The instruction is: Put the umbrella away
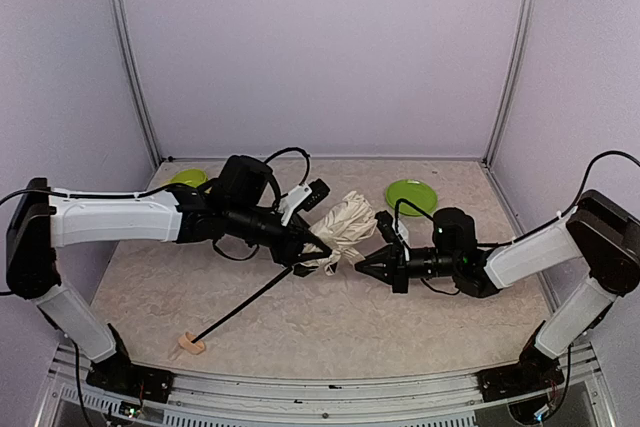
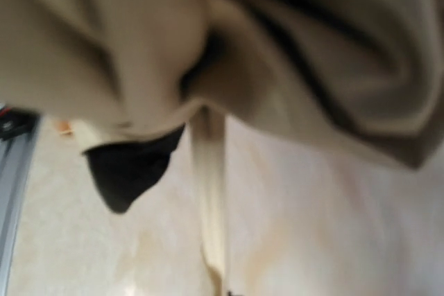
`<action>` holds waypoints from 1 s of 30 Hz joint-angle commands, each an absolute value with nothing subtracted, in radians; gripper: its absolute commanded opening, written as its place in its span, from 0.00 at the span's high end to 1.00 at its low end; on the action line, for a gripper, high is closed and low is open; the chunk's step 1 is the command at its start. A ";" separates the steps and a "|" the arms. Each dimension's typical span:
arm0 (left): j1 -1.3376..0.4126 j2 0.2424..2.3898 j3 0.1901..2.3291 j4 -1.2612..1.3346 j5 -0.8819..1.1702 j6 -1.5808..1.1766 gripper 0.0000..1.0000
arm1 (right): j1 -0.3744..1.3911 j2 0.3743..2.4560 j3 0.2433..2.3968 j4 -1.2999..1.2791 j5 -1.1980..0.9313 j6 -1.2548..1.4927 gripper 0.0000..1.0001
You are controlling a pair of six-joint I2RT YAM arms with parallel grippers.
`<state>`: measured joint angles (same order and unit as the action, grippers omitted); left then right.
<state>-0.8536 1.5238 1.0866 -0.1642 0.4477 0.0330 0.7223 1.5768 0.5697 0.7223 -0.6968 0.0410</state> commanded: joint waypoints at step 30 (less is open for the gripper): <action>-0.916 2.045 1.234 -0.115 0.279 0.066 0.28 | 0.726 1.814 0.429 0.896 -0.579 0.666 1.00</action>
